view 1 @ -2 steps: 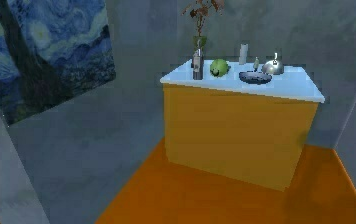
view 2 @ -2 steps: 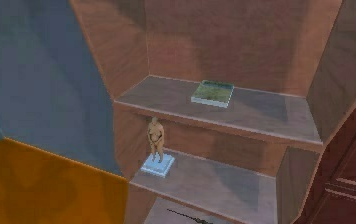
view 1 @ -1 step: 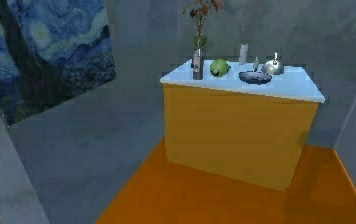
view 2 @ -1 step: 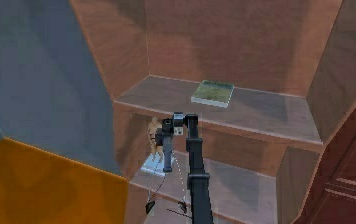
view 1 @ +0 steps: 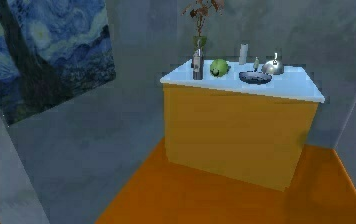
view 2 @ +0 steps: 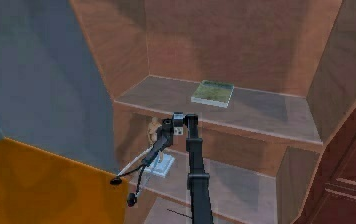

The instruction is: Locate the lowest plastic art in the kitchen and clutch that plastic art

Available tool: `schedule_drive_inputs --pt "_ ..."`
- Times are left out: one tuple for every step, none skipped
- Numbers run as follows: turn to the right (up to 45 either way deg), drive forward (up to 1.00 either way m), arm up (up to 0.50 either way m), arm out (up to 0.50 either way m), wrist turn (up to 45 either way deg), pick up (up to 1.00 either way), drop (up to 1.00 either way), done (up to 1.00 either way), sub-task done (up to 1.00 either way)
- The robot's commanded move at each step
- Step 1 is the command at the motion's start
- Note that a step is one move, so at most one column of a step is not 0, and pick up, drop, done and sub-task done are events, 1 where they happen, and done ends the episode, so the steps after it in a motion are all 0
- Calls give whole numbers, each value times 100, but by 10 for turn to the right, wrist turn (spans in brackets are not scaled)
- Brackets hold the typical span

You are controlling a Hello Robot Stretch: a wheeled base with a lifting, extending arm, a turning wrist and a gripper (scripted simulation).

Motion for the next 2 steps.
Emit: schedule_drive_inputs --pt "0 0 0 0 450 0 0 0 0" --pt "0 0 0 0 450 0 0 0 0"
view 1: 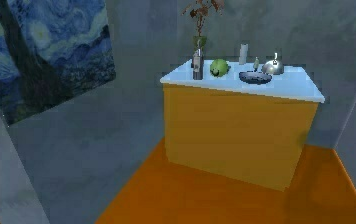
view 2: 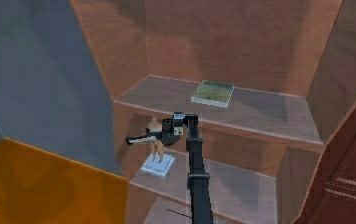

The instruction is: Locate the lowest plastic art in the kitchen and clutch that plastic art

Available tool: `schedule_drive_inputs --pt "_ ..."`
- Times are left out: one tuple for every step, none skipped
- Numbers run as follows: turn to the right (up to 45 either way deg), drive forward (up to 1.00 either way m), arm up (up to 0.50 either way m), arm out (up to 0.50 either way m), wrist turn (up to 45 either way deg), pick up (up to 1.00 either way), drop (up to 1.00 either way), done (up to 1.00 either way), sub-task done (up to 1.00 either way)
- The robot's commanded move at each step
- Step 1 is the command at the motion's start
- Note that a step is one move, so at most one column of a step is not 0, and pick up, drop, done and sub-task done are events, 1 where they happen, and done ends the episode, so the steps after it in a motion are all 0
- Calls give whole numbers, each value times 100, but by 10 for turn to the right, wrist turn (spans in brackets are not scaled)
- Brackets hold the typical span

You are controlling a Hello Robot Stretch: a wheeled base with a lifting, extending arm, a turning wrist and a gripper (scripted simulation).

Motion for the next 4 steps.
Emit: schedule_drive_inputs --pt "0 0 0 0 330 0 0 0 0" --pt "0 0 -30 0 0 0 0 0 0" --pt "0 0 0 0 0 100 0 0 0" --pt "0 0 10 0 0 0 0 0 0"
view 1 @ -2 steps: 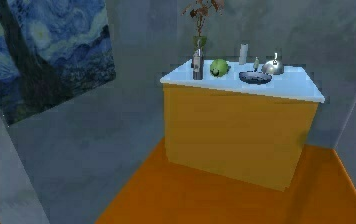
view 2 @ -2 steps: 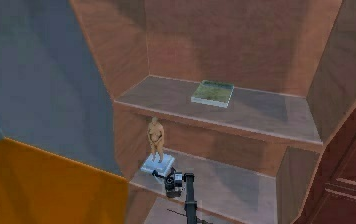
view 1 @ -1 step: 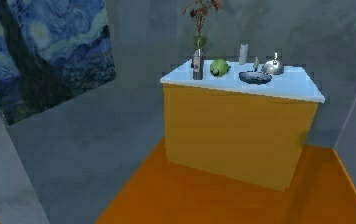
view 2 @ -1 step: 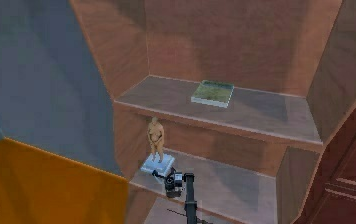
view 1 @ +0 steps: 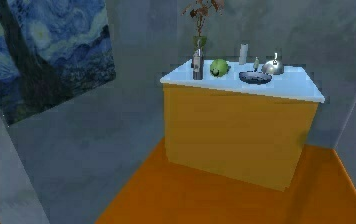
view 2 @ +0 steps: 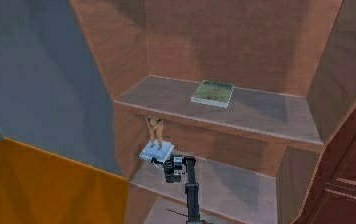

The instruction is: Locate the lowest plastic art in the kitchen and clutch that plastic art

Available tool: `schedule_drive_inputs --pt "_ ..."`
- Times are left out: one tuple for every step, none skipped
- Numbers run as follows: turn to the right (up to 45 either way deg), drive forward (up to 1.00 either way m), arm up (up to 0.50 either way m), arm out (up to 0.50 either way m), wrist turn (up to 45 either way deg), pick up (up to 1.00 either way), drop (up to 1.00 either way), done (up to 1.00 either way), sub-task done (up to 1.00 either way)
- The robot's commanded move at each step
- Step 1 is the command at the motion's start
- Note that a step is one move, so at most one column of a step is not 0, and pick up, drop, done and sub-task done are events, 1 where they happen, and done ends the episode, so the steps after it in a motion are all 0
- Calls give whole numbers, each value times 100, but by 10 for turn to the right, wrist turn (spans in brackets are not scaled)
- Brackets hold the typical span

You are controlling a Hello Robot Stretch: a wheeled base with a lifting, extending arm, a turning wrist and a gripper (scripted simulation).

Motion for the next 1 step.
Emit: schedule_drive_inputs --pt "0 0 0 0 0 0 0 100 0"
